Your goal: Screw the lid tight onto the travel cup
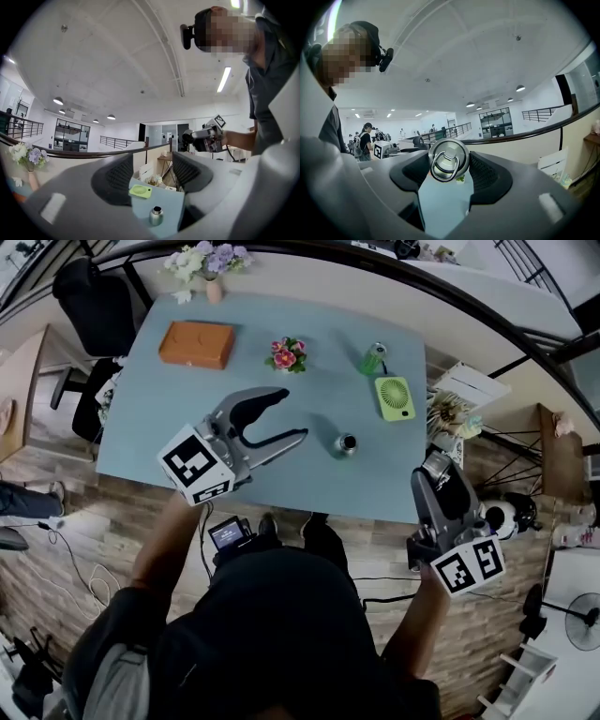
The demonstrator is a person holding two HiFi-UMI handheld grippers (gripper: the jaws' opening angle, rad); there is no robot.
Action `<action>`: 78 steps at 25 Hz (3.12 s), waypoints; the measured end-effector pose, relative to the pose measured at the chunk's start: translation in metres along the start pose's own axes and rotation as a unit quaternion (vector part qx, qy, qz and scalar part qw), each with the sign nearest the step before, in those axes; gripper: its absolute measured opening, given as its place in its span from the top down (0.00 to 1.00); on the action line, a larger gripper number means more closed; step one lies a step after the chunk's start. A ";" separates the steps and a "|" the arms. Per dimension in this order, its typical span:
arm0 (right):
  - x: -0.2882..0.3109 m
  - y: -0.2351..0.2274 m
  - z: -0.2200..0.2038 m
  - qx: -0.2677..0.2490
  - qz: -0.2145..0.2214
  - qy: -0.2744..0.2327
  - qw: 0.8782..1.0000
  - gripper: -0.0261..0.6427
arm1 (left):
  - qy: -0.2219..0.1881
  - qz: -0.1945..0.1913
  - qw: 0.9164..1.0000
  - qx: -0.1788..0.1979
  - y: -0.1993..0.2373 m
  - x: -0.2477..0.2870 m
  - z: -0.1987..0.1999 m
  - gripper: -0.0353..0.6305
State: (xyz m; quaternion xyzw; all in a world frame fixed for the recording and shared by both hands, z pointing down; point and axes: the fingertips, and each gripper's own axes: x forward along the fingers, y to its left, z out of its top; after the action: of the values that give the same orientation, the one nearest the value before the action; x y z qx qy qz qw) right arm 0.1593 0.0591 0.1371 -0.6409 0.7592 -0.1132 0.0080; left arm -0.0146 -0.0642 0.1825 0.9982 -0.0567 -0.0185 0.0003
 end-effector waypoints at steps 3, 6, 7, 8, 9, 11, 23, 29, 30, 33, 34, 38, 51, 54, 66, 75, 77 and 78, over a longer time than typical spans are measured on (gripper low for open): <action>0.011 -0.006 -0.009 0.003 0.012 0.014 1.000 0.57 | 0.010 -0.004 1.000 -0.010 -0.002 0.010 -0.017 0.48; 0.021 -0.015 -0.018 0.005 0.023 0.028 0.999 0.57 | 0.018 -0.008 1.000 -0.023 -0.005 0.023 -0.038 0.48; 0.026 -0.018 -0.021 0.006 0.027 0.031 0.999 0.57 | 0.021 -0.010 0.999 -0.027 -0.006 0.028 -0.045 0.48; 0.030 -0.020 -0.024 0.008 0.031 0.035 0.999 0.57 | 0.026 -0.013 0.999 -0.031 -0.006 0.032 -0.054 0.48; 0.034 -0.022 -0.028 0.010 0.035 0.039 0.999 0.57 | 0.032 -0.015 0.999 -0.034 -0.008 0.036 -0.063 0.48; 0.041 -0.027 -0.036 0.013 0.042 0.048 0.998 0.57 | 0.041 -0.020 0.998 -0.039 -0.011 0.043 -0.080 0.47; 0.083 -0.054 -0.078 0.027 0.066 0.097 0.993 0.57 | 0.105 -0.038 0.993 -0.035 -0.016 0.081 -0.168 0.46; 0.097 -0.069 -0.099 0.033 0.069 0.118 0.990 0.57 | 0.109 -0.045 0.992 -0.035 -0.020 0.101 -0.192 0.43; 0.100 -0.072 -0.104 0.033 0.070 0.121 0.990 0.57 | 0.113 -0.047 0.992 -0.033 -0.020 0.104 -0.198 0.43; 0.107 -0.078 -0.119 0.033 0.072 0.132 0.988 0.57 | 0.130 -0.052 0.990 -0.025 -0.022 0.111 -0.219 0.42; 0.109 -0.079 -0.124 0.034 0.072 0.137 0.987 0.57 | 0.136 -0.053 0.989 -0.022 -0.023 0.113 -0.227 0.41; 0.118 -0.086 -0.145 0.033 0.076 0.156 0.984 0.57 | 0.159 -0.060 0.985 -0.020 -0.028 0.123 -0.257 0.39; 0.136 -0.099 -0.204 0.020 0.081 0.217 0.973 0.57 | 0.208 -0.064 0.976 -0.020 -0.040 0.148 -0.318 0.35; 0.139 -0.102 -0.217 0.011 0.082 0.231 0.970 0.57 | 0.213 -0.065 0.975 -0.024 -0.042 0.152 -0.330 0.35; 0.150 -0.101 -0.268 -0.039 0.094 0.292 0.951 0.57 | 0.232 -0.062 0.970 -0.033 -0.045 0.162 -0.366 0.35; 0.153 -0.099 -0.303 -0.080 0.107 0.333 0.933 0.57 | 0.233 -0.061 0.970 -0.037 -0.049 0.169 -0.382 0.35; 0.154 -0.098 -0.309 -0.095 0.111 0.342 0.928 0.57 | 0.232 -0.060 0.970 -0.037 -0.050 0.170 -0.384 0.35; 0.154 -0.097 -0.313 -0.104 0.113 0.346 0.926 0.57 | 0.231 -0.060 0.970 -0.037 -0.050 0.171 -0.385 0.35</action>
State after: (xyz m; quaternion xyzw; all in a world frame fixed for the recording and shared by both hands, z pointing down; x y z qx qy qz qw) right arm 0.1770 -0.0555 0.4798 -0.4689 0.7898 -0.2470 -0.3088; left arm 0.1752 -0.0345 0.5607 0.9762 0.0055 0.2111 0.0489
